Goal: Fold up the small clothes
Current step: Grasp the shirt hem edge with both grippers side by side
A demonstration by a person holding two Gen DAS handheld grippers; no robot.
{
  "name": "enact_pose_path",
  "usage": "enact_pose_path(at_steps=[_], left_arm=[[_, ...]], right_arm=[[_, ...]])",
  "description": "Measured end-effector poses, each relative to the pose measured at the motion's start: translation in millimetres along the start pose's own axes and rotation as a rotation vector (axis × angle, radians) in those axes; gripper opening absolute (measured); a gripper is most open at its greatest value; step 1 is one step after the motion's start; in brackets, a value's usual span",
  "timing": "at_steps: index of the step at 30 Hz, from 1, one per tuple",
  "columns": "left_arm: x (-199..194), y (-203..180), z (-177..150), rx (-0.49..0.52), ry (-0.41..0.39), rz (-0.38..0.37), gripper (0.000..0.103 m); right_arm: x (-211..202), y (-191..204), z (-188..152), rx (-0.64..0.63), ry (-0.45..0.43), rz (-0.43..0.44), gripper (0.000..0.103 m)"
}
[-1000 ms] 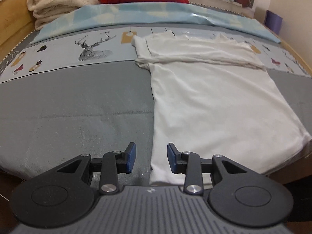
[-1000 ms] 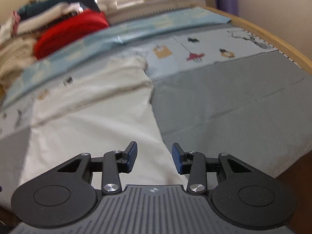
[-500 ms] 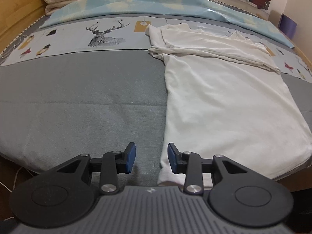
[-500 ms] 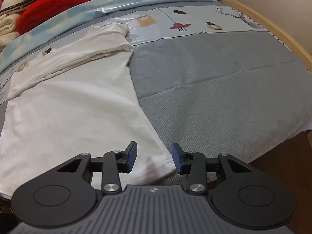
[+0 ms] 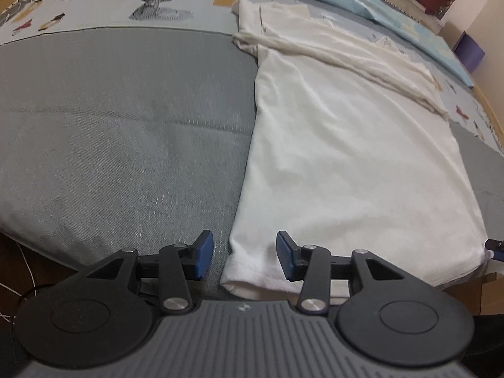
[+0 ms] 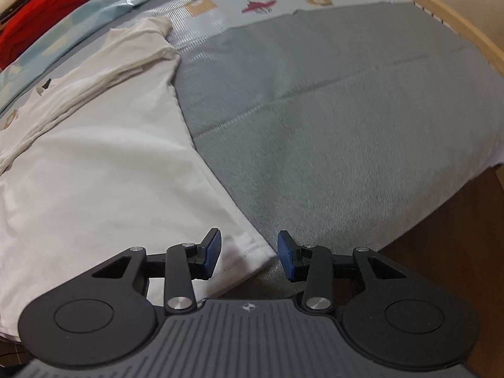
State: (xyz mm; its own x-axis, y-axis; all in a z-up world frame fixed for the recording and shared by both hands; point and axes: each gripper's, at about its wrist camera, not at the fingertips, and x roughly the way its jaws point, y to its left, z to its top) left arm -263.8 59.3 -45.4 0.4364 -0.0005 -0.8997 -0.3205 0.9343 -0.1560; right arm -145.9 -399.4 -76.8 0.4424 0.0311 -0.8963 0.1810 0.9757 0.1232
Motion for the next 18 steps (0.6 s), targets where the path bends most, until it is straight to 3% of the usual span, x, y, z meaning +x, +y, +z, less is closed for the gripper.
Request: enact_pose_path(at_steps=[6, 7, 9, 10, 11, 12, 18], left_arm=[[11, -2, -4, 0.029, 0.031, 0.027, 0.046], [12, -3, -4, 0.037, 0.029, 0.032, 0.041], [13, -5, -4, 0.064, 0.022, 0.032, 0.016], [12, -7, -4, 0.072, 0.019, 0.018, 0.006], [9, -7, -4, 0.074, 0.009, 0.009, 0.005], [5, -6, -3, 0.078, -0.004, 0.007, 0.005], [-34, 9, 1, 0.035, -0.093, 0.033, 0.005]], right_arm=[[11, 12, -5, -0.057, 0.029, -0.023, 0.043], [12, 13, -5, -0.065, 0.028, -0.026, 0.044], [12, 16, -6, -0.084, 0.025, -0.029, 0.044], [11, 16, -6, -0.094, 0.021, -0.021, 0.036], [10, 17, -6, -0.102, 0.016, -0.006, 0.018], [8, 19, -6, -0.109, 0.012, 0.031, 0.009], [-19, 28, -6, -0.14, -0.045, 0.138, 0.008]])
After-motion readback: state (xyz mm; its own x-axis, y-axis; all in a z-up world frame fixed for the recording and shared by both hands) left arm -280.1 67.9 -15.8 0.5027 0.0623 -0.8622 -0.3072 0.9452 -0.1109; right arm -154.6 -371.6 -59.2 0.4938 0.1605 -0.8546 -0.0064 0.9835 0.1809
